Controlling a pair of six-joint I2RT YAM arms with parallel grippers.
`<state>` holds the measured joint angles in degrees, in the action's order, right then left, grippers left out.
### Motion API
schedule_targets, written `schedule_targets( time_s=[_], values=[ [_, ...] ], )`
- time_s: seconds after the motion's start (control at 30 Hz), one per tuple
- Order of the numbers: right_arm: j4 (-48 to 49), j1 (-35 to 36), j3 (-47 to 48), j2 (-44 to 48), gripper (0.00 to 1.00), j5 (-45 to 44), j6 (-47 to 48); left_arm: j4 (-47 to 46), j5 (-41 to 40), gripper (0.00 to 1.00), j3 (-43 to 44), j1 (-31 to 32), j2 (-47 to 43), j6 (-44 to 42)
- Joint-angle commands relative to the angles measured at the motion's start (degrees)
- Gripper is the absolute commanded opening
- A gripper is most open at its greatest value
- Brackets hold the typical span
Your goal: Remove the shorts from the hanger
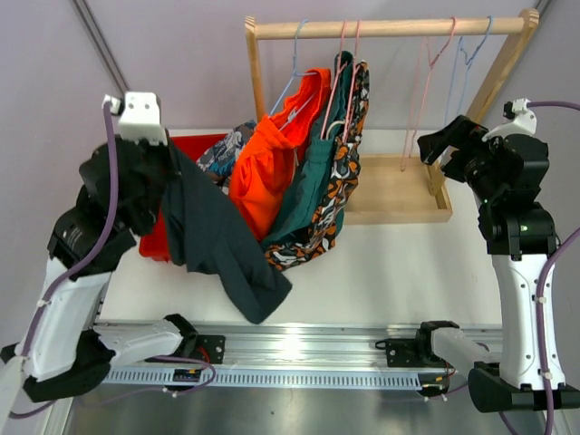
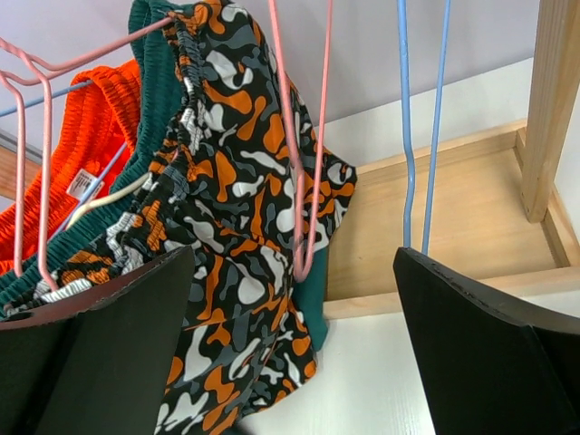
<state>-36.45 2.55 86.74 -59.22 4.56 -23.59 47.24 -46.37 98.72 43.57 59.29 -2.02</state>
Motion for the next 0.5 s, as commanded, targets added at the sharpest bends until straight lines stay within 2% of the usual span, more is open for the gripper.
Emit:
schedule_targets(
  time_s=[0.0, 0.1, 0.2, 0.27, 0.33, 0.47],
  values=[
    [0.76, -0.35, -1.39, 1.21, 0.99, 1.24, 0.57, -5.32, 10.31, 0.00, 7.18, -9.27, 4.95, -3.08],
    [0.59, -0.44, -2.36, 1.83, 0.99, 1.51, 0.92, -4.80, 17.70, 0.00, 18.31, -20.77, 11.71, -0.62],
    [0.32, -0.70, -3.42, 2.88, 0.99, 1.86, 1.27, -1.46, 22.70, 0.00, 31.60, -27.46, 21.81, 1.49],
    [0.24, -0.88, -4.29, 3.32, 0.99, 1.95, 1.45, -0.23, 24.30, 0.00, 41.86, -29.15, 29.26, 3.69],
    [0.24, -1.23, -4.73, 3.93, 0.99, 2.12, 1.53, -1.96, 26.50, 0.00, 46.10, -30.82, 32.89, 3.96],
    [0.06, -1.58, -5.79, 4.73, 0.99, 3.27, 1.89, -6.02, 27.56, 0.00, 44.20, -32.67, 36.77, 4.66]
  ],
)
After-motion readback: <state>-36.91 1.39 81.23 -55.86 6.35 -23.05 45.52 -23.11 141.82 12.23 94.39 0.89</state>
